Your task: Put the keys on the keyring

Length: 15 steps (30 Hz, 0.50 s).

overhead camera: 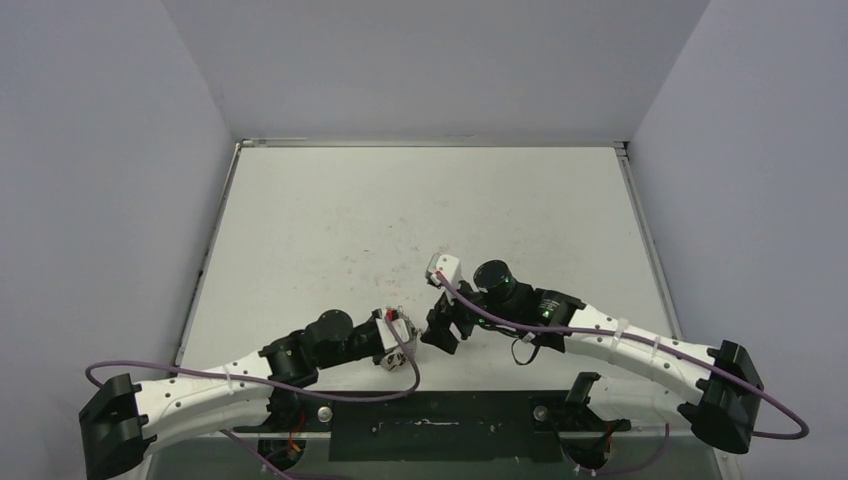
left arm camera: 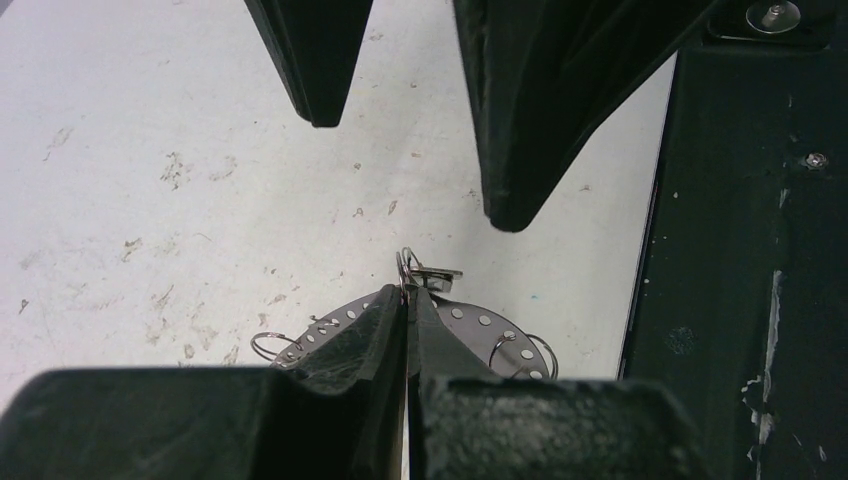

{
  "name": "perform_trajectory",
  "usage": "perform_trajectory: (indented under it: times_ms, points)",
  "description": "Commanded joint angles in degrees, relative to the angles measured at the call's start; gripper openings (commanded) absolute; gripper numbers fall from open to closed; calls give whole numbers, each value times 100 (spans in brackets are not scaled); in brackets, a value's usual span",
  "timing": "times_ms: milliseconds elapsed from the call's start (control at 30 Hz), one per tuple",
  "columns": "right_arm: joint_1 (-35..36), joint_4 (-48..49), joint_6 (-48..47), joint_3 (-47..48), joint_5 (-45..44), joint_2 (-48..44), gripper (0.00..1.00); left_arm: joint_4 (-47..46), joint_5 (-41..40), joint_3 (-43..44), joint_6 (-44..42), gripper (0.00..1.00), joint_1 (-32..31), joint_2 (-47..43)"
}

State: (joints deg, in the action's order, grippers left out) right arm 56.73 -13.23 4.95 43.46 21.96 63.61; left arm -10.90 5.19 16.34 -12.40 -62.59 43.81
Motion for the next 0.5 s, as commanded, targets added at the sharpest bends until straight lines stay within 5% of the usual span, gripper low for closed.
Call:
perform_trajectory:
  times_ms: [0, 467]
  points:
    - [31, 453, -206, -152, 201, -484, 73, 9, 69, 171, 72, 0, -8, -254]
    - [32, 2149, -1698, -1059, 1329, -577, 62, 80, 673, -146, 84, 0, -12, -1133]
